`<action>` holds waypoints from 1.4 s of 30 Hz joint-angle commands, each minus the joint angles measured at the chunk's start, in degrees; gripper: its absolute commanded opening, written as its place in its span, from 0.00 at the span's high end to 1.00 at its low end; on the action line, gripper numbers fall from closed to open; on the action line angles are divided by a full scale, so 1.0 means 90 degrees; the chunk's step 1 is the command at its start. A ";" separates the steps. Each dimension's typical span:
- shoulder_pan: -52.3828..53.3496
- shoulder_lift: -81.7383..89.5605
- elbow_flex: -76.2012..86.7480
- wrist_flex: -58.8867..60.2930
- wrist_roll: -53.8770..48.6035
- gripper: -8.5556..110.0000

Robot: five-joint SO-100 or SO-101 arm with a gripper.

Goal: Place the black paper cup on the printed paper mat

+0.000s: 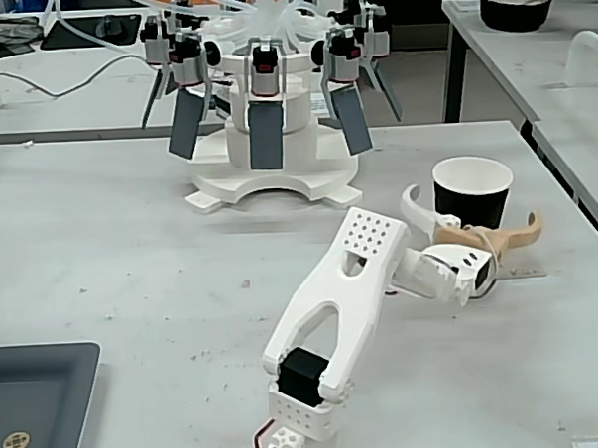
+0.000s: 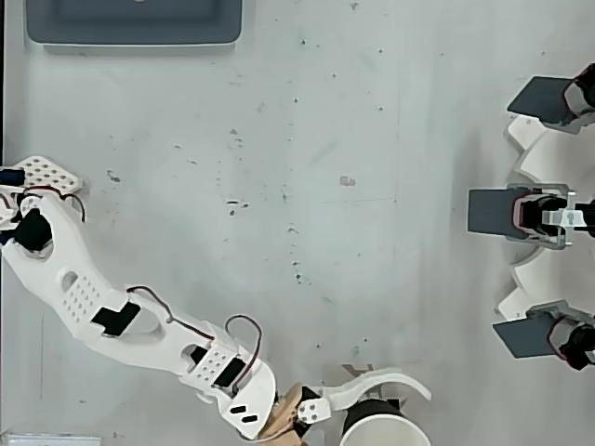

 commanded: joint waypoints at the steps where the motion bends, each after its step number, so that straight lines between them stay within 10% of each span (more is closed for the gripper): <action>1: 0.0127 0.0801 0.0234 -0.0107 0.0029 0.44; 24: -0.0020 0.5518 0.5557 -0.0889 0.0049 0.42; 42: -0.1563 0.9541 0.8145 -0.0371 0.0146 0.60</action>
